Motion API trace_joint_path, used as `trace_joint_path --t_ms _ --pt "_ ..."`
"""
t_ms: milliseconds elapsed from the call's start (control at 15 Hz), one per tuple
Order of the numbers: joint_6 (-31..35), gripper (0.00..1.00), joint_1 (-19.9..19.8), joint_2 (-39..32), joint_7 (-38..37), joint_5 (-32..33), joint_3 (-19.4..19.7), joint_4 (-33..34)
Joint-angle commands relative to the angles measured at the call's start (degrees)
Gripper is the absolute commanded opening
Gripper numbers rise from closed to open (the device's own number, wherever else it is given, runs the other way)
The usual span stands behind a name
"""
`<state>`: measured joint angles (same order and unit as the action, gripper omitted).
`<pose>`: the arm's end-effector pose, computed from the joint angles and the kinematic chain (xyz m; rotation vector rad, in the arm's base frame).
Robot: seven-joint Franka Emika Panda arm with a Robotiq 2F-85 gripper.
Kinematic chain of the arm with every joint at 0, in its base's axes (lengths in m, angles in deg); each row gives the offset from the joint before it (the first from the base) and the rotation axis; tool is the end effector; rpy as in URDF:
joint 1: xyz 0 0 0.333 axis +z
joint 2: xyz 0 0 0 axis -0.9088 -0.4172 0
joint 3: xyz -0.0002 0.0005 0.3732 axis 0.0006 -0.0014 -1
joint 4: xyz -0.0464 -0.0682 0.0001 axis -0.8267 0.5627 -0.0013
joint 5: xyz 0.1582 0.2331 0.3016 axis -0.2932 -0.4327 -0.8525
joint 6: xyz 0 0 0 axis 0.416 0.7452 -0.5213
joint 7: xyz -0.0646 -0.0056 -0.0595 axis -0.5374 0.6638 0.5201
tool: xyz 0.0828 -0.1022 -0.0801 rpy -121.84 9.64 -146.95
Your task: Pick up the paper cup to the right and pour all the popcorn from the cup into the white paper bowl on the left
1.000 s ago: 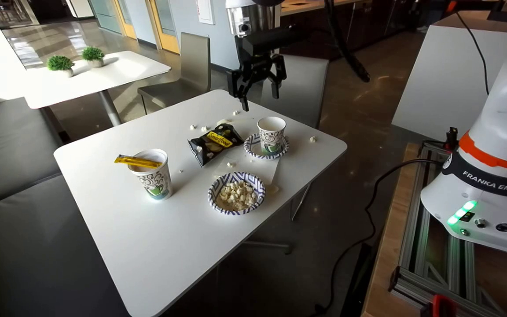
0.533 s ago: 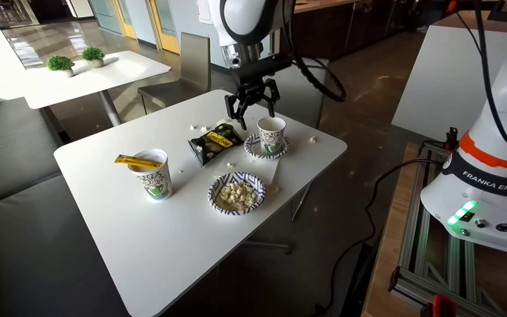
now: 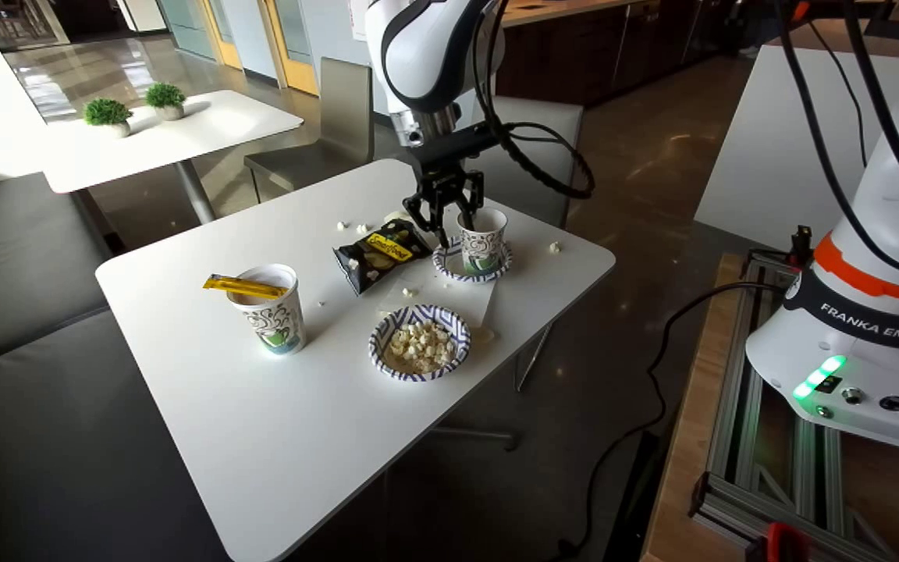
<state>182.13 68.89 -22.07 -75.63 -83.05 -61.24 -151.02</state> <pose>0.5765 0.0565 0.2121 2.9362 -0.7022 -0.3491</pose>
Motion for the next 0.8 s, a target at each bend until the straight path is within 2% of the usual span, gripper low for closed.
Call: trace_joint_path --t_ms 0,200,733 --pt "0.5 0.22 1.2 -1.9 2.2 -1.7 1.3 1.8" --pt "0.0 0.01 1.5 -1.4 2.7 -1.5 1.7 1.9" --pt "-1.2 0.01 0.9 5.3 4.1 -1.6 3.1 -2.0"
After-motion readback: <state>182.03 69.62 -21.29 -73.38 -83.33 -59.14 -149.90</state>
